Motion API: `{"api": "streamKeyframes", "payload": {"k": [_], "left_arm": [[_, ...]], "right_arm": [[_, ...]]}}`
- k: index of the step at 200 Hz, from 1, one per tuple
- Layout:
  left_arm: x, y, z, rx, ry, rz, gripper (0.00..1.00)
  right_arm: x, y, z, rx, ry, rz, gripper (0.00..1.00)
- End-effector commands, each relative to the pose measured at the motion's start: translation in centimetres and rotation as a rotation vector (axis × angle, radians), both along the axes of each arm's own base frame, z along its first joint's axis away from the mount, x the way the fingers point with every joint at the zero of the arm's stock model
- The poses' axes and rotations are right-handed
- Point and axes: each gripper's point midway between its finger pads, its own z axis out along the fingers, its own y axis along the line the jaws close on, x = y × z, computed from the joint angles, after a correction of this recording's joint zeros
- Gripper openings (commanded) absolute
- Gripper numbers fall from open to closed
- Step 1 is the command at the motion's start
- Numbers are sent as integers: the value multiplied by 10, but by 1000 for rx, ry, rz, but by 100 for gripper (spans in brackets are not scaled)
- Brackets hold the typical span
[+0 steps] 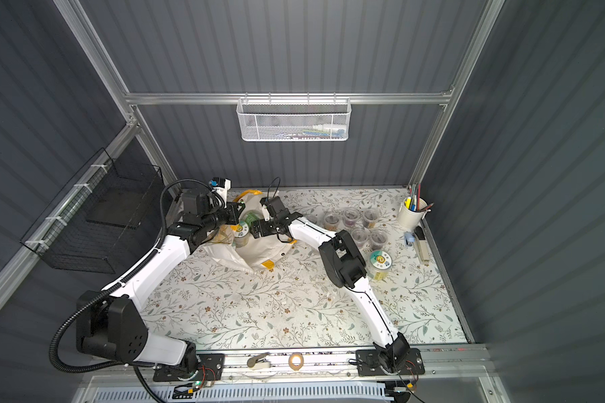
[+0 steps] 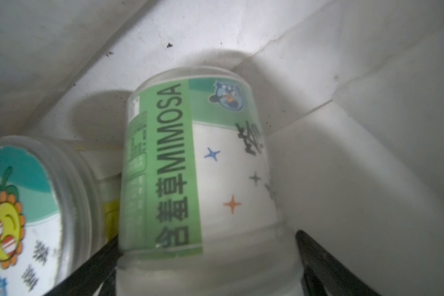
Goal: Take out the seed jars from the canvas bag
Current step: Pick up the seed jar from the canvas bag.
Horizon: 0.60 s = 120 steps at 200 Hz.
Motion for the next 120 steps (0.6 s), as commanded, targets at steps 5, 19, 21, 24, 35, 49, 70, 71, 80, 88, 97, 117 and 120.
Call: {"api": "streamKeyframes", "payload": {"k": [5,19,21,24,35,49,70,71,80,88,97,117,120], "left_arm": [[-5,1,16,-22,-37,2,0],[-6,1,17,-21,-39,2,0],[-6,1,17,-21,-38,2,0],[-6,1,16,-20,-37,2,0],[-6,2,16,-20,-37,3,0],[-7,2,17,-19,-40,3,0],[-8,3,19,-16,-45,5,0],[-8,3,19,-16,-44,5,0],[-8,3,19,-15,-44,6,0],[-8,3,18,-14,-44,6,0],[-8,3,18,-13,-44,7,0],[-7,3,18,-12,-45,8,0],[-7,4,18,-11,-45,8,0]], "right_arm": [[-9,-4,-33,-47,73,9,90],[-9,-2,-30,-36,71,16,87],[-9,-2,-29,-35,71,16,87],[-10,-2,-29,-33,71,18,86],[-9,-1,-25,-23,64,19,85],[-9,0,-22,-12,58,20,83],[-11,-1,-15,5,52,18,81],[-11,-1,-13,6,50,19,81],[-12,0,-7,15,42,21,81],[-12,-2,0,20,29,21,81],[-13,-3,8,25,18,22,81],[-16,-6,31,31,-17,32,81],[-17,-8,33,29,-20,33,81]]}}
